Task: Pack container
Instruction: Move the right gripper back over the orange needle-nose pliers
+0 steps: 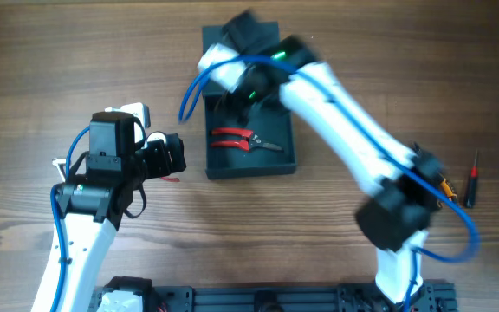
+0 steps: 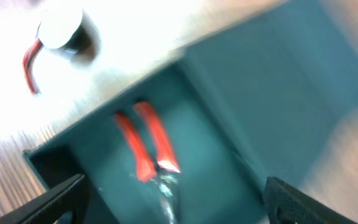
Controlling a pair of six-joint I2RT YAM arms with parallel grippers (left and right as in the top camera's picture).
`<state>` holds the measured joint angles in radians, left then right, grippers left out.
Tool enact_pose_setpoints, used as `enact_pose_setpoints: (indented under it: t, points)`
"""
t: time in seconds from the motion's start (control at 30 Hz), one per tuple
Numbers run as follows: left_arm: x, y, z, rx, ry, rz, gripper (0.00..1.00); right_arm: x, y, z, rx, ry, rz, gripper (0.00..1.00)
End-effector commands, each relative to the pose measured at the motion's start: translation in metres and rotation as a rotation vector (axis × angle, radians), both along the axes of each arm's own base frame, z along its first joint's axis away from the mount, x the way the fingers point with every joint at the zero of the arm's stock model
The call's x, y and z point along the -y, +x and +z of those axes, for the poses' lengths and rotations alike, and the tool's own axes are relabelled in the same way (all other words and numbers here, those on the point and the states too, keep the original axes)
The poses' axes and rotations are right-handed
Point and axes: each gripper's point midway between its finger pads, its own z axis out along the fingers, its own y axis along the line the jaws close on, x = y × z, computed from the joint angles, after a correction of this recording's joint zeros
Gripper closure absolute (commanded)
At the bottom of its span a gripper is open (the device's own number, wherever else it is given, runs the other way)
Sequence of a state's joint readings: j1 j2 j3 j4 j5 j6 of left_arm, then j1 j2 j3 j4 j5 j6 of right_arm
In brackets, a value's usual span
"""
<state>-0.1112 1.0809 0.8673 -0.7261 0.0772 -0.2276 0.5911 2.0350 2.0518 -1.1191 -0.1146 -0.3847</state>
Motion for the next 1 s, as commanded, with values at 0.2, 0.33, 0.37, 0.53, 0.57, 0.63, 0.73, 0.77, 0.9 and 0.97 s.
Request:
enact_pose_setpoints:
  t: [0.2, 0.33, 0.37, 0.53, 0.57, 0.63, 0.73, 0.77, 0.9, 0.97]
  points:
    - [0.005, 0.004, 0.010, 0.022, -0.025, -0.002, 0.00, 0.279, -0.028, 0.138, 0.028, 0.162, -1.070, 0.00]
    - [0.005, 0.005, 0.011, 0.026, -0.023, -0.005, 0.00, 0.333, -0.063, 0.131, -0.075, 0.142, -1.234, 0.00]
    - [0.005, 0.005, 0.011, 0.027, -0.023, -0.005, 0.00, 0.338, -0.065, 0.129, -0.084, 0.142, -1.250, 0.00]
    - [0.005, 0.006, 0.012, 0.033, -0.024, -0.005, 0.00, 0.328, -0.098, 0.110, -0.181, 0.168, -1.232, 0.00]
    - [0.005, 0.006, 0.012, 0.033, -0.024, -0.005, 0.00, 0.326, -0.110, 0.104, -0.199, 0.160, -1.235, 0.01]
    - [0.005, 0.006, 0.012, 0.033, -0.024, -0.005, 0.00, 0.322, -0.133, 0.093, -0.224, 0.147, -1.237, 0.00]
    - [0.005, 0.006, 0.012, 0.033, -0.024, -0.005, 0.00, 0.327, -0.167, 0.077, -0.185, 0.100, -1.269, 0.00]
    - [0.005, 0.006, 0.012, 0.033, -0.024, -0.005, 0.00, 0.331, -0.172, 0.074, -0.146, 0.085, -1.275, 0.00]
    - [0.005, 0.006, 0.012, 0.033, -0.024, -0.005, 0.00, 0.340, -0.173, 0.053, -0.010, 0.021, -1.172, 0.00]
    - [0.005, 0.006, 0.012, 0.034, -0.024, -0.005, 0.00, 0.349, -0.176, 0.029, -0.017, -0.055, -1.150, 0.00]
